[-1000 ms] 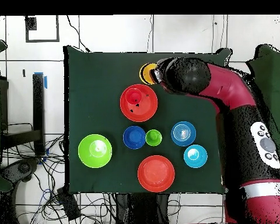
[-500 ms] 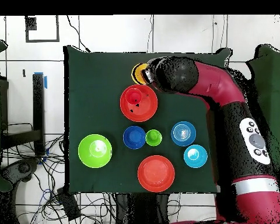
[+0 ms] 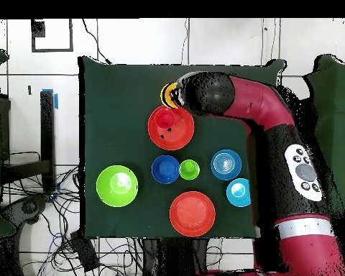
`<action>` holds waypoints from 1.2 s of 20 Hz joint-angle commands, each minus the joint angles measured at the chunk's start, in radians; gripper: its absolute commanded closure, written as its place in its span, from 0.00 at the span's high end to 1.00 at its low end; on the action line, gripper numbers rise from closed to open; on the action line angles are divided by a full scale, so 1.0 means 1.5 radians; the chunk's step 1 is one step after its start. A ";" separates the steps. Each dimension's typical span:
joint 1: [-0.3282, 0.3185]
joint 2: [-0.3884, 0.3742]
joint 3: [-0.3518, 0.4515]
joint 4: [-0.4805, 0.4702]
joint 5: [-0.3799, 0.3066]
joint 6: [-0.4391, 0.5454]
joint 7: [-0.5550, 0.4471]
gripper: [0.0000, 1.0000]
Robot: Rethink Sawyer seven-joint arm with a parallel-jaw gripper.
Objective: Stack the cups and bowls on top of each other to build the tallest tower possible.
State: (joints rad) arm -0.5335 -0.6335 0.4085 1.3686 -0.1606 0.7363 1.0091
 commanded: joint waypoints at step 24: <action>0.049 0.041 -0.098 -0.015 -0.015 0.040 0.091 0.00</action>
State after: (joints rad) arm -0.4892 -0.6329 0.2673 1.3226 -0.1649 0.7417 1.0091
